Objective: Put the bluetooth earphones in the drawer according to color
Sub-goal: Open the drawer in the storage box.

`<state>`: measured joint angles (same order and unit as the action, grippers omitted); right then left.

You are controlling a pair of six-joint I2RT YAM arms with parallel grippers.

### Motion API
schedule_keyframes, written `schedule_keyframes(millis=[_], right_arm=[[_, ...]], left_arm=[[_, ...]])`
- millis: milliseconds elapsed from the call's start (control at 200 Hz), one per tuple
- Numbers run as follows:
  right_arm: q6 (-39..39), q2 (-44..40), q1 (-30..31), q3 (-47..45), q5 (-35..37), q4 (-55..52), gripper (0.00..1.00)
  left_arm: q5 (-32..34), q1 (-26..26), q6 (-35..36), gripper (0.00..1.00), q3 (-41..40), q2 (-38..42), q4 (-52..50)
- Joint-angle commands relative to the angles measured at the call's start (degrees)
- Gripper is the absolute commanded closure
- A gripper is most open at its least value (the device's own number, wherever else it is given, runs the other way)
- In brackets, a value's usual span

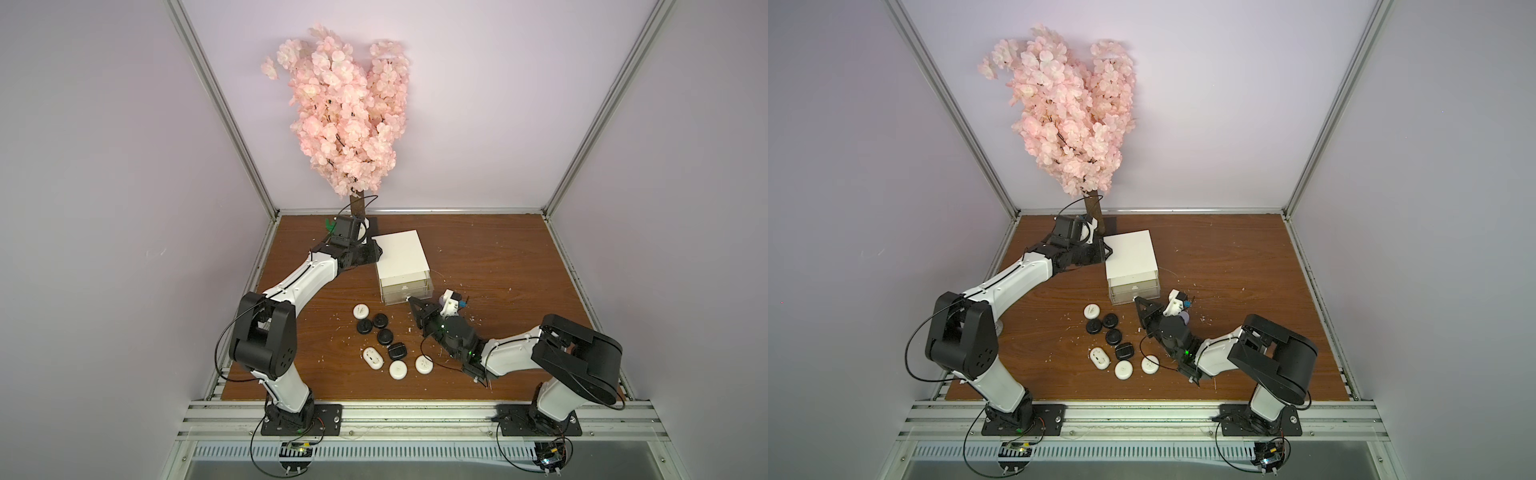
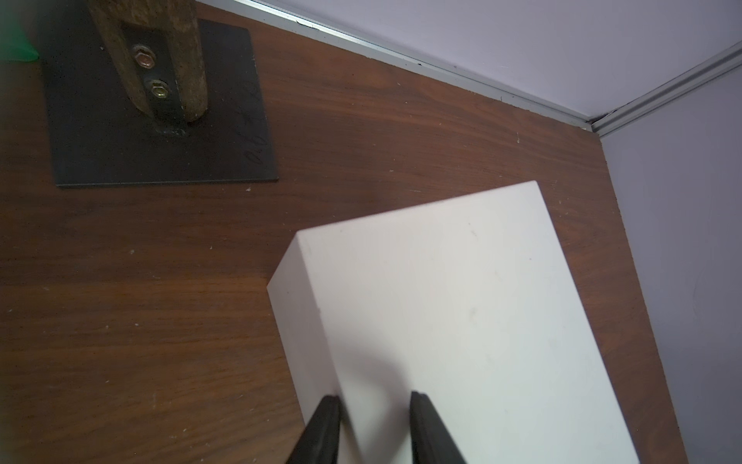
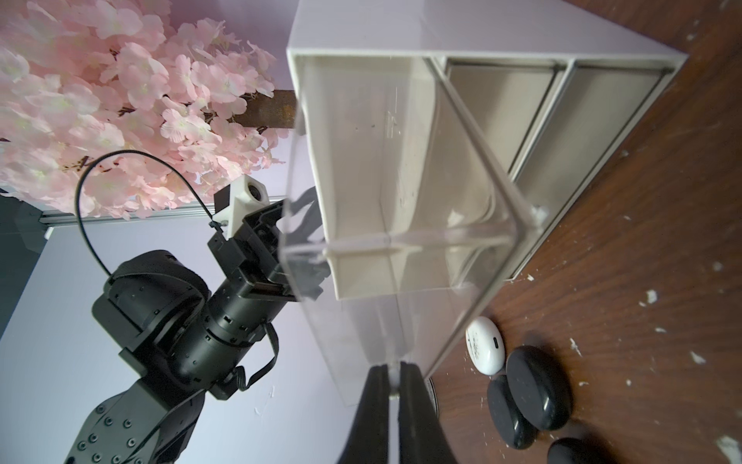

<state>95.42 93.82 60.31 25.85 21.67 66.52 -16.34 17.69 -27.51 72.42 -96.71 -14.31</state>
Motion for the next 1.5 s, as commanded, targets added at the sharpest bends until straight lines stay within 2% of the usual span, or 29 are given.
schedule_keyframes(millis=[0, 1246, 1436, 1491], right_arm=[[0.86, -1.06, 2.49, -1.56, -1.14, -4.25, 1.0], [3.21, -12.96, 12.54, -3.86, 6.87, -16.9, 1.0], [2.08, -15.1, 12.63, -3.62, 7.6, -19.44, 1.0], [1.44, -15.7, 12.63, -3.47, 7.94, -20.07, 0.9]], left_arm=[[3.01, 0.81, -0.16, 0.68, -1.93, -2.19, -3.1], [6.01, 1.47, -3.34, 0.72, -2.46, -1.81, -1.69], [5.87, 1.64, -3.4, 0.67, -2.55, -1.67, -1.6], [5.93, 1.77, -3.4, 0.61, -2.55, -1.54, -1.6]])
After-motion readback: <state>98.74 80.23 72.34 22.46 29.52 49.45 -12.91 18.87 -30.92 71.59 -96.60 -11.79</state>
